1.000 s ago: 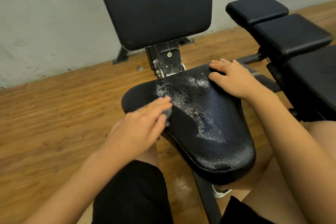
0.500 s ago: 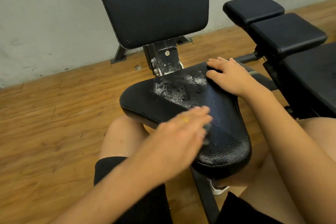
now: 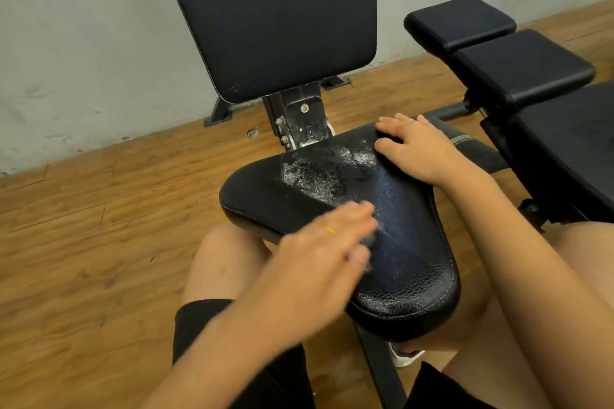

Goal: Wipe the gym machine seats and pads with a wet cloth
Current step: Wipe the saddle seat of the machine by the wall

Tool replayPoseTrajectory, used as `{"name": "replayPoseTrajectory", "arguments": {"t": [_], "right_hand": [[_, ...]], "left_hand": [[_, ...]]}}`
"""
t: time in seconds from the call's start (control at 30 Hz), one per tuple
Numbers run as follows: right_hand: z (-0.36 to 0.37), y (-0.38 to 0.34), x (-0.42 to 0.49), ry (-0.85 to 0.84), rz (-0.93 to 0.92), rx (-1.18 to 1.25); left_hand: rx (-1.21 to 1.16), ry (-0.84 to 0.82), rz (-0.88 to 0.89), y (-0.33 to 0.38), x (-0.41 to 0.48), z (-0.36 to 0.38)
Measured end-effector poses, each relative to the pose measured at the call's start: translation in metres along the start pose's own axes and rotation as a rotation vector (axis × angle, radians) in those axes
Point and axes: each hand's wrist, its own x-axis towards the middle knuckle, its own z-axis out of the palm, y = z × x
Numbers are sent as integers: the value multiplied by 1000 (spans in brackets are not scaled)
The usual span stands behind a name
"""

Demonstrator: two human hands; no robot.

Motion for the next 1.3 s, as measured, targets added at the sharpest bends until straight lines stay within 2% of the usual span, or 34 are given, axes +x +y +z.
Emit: {"name": "replayPoseTrajectory", "arguments": {"t": [0.07, 0.17, 0.23, 0.33, 0.37, 0.43, 0.53, 0.63, 0.8, 1.0, 1.07, 1.2, 1.3], "right_hand": [[0, 0, 1, -2, 6, 4], [-2, 2, 1, -7, 9, 4], [-2, 2, 1, 0, 7, 3], [-1, 0, 0, 3, 6, 12], [-1, 0, 0, 1, 4, 14], [-1, 1, 0, 2, 2, 15], [0, 2, 2, 3, -2, 5], [0, 1, 1, 4, -9, -4], [-2, 1, 0, 4, -8, -6], [-2, 0, 1, -16, -8, 5], [-2, 1, 1, -11, -4, 0], [-3, 2, 1, -6, -7, -11], [-2, 1, 2, -6, -1, -3]], "left_hand": [[-43, -66, 152, 26, 1, 9], [-131, -121, 166, 22, 4, 9], [-95, -62, 49, -4, 12, 2], [61, -6, -285, -53, 29, -19], [95, -12, -340, -62, 30, -24], [65, -25, -290, -59, 26, -23], [-14, -28, -60, -13, 10, -5], [-76, -52, 61, 17, 1, 7], [-155, -56, 44, 5, 6, 5], [8, 85, -274, -44, 21, -7], [-23, 75, -229, -32, 23, -2], [-106, -44, 51, 18, 15, 13], [-159, -47, 74, 23, 14, 13]]}}
